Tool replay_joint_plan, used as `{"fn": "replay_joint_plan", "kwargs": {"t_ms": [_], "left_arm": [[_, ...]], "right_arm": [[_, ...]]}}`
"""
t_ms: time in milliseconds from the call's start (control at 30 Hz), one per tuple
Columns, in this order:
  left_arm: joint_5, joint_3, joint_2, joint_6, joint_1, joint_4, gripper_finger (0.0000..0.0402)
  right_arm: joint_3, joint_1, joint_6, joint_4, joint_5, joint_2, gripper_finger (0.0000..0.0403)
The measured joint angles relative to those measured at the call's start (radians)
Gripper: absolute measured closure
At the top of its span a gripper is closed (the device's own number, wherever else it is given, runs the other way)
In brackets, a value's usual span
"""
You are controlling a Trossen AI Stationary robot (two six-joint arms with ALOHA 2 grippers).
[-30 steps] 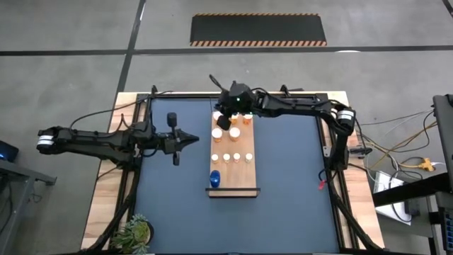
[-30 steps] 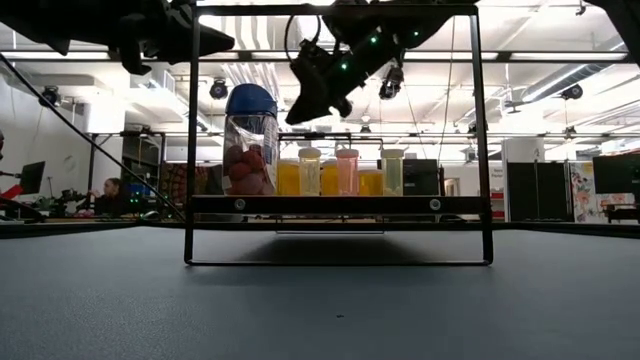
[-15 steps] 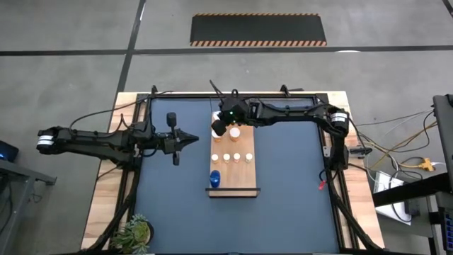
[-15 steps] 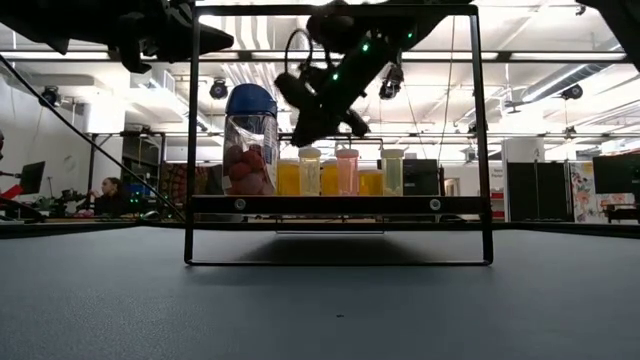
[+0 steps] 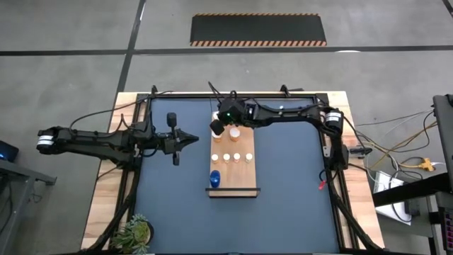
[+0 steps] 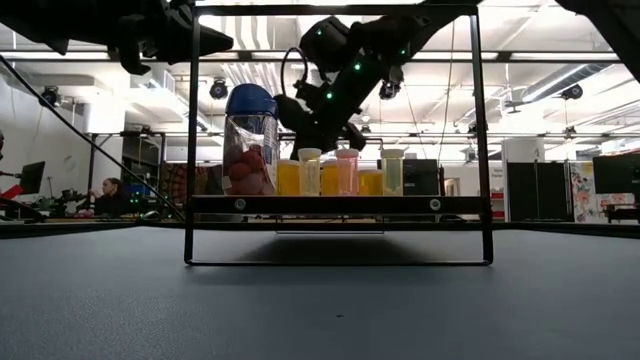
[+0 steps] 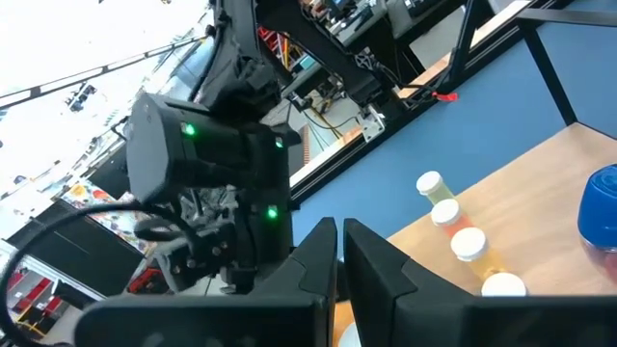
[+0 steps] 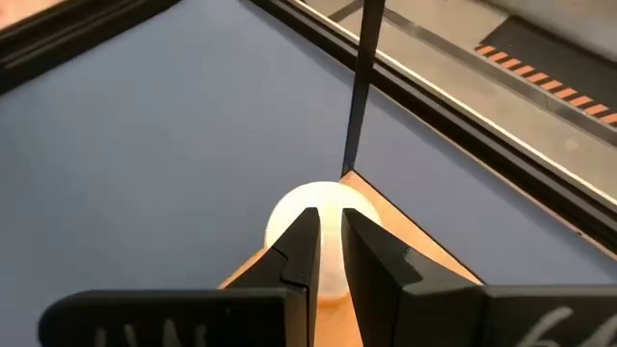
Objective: Pick and place medicine bottles onto shelf by color
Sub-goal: Adjust the pill bottles on the shelf
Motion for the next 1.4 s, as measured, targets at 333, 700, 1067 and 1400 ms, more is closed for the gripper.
{"fn": "replay_joint_plan", "kwargs": {"t_ms": [333, 700, 1067, 1400], "left_arm": [[-0.001, -0.004, -0.004, 0.0, 0.0, 0.0, 0.0395], [0.0, -0.005, -0.004, 0.0, 0.0, 0.001, 0.0395], [-0.001, -0.005, -0.004, 0.0, 0.0, 0.001, 0.0395], [0.0, -0.008, -0.004, 0.0, 0.0, 0.002, 0.0395]], "right_arm": [[0.001, -0.002, -0.013, 0.045, 0.001, 0.044, 0.0365], [0.0, -0.005, -0.048, 0.069, 0.035, 0.046, 0.0365], [0.0, -0.006, -0.083, 0.104, 0.035, 0.041, 0.0365], [-0.001, -0.002, -0.102, -0.029, 0.018, -0.051, 0.0365]]}}
